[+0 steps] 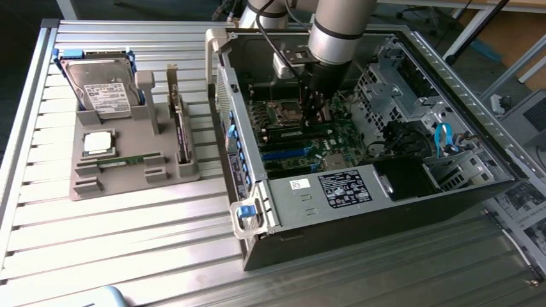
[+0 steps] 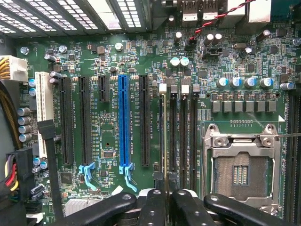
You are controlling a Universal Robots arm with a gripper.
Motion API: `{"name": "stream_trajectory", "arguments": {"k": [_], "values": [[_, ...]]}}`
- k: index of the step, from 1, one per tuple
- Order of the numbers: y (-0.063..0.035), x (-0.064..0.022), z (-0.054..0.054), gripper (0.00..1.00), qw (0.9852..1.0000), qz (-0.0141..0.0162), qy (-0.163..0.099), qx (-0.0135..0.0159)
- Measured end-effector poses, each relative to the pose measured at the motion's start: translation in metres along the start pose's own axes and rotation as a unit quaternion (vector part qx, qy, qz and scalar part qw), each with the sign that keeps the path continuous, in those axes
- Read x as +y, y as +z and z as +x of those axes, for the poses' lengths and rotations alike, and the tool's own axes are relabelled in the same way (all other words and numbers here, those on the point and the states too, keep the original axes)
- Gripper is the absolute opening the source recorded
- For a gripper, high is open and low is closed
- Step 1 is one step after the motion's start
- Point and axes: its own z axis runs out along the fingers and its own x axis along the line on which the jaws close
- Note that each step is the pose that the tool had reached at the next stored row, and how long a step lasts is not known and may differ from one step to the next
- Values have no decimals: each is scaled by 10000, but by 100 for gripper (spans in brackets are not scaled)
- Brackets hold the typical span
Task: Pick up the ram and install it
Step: 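Insert the ram into the slot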
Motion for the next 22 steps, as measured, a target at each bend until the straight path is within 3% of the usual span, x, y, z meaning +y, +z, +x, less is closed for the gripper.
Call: {"name": "stream_trajectory", "arguments": {"k": [3, 4, 22], "values": [[0, 0, 0, 19, 10000, 0, 0, 0], [1, 0, 0, 25, 10000, 0, 0, -1], [-59, 3, 4, 25, 10000, 0, 0, 0]]}}
